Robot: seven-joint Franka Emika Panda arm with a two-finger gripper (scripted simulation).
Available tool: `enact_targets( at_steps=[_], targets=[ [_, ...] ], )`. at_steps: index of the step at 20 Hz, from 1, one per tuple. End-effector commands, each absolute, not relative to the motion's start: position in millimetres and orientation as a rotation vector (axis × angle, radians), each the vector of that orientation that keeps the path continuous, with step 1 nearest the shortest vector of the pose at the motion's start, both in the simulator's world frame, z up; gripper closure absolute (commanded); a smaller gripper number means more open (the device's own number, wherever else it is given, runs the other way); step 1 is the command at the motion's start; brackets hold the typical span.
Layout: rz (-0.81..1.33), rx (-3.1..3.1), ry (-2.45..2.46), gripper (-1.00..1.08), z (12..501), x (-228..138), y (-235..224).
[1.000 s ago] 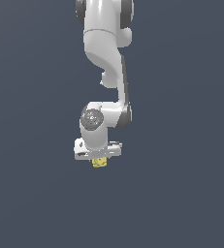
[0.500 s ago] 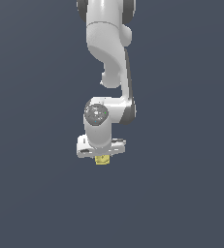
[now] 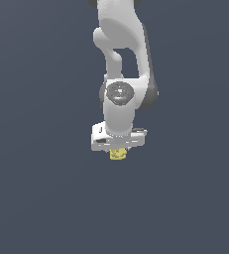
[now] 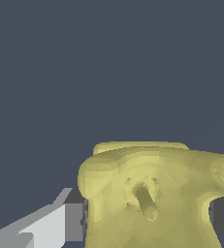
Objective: Pick up the object and move it to a goal position.
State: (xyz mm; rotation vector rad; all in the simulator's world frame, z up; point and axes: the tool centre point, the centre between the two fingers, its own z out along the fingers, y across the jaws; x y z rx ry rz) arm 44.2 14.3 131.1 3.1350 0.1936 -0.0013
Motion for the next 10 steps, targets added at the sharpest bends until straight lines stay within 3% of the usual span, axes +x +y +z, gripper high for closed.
enact_targets(
  at_steps=[1,10],
  targets=[
    [0.0,3.135,0.194,1.08,156,40,34],
    [0.0,3.134,0.194,1.08,244,29,101]
  ],
)
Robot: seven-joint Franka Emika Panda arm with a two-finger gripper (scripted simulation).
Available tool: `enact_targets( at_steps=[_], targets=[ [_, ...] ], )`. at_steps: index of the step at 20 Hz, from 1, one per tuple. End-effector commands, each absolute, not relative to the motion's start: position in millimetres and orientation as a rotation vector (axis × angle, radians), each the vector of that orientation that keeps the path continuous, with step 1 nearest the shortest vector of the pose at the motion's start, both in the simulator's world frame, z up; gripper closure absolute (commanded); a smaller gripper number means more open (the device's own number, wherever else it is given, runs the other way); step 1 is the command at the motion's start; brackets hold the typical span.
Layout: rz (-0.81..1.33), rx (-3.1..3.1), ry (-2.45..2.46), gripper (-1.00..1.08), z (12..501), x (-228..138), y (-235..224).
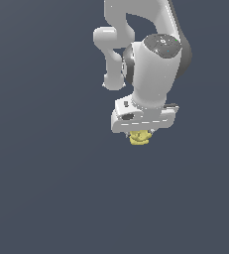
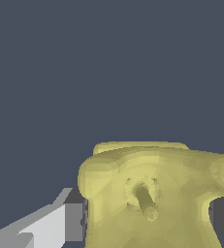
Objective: Pick up the object and move it to a goal position.
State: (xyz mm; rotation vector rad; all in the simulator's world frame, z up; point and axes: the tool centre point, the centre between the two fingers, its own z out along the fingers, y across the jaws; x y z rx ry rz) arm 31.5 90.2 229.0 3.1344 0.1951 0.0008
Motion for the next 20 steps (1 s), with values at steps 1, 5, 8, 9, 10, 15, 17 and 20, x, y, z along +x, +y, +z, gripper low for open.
enact_targets(
  at_steps=[1,5,8,9,10,15,17,20],
  targets=[
    [0.0,3.134,0.194,1.08,253,28,109],
    [0.0,3.134,0.194,1.08,289,25,137],
    [0.0,3.135,0.194,1.08,310,23,153],
    [0.0,3.135,0.194,1.08,315,23,157],
    [0.0,3.135,0.194,1.08,320,23,161],
    [0.0,3.135,0.194,1.08,337,22,175],
    [0.0,3.135,0.194,1.08,341,22,177],
    [0.0,3.135,0.194,1.08,342,23,179]
  ],
)
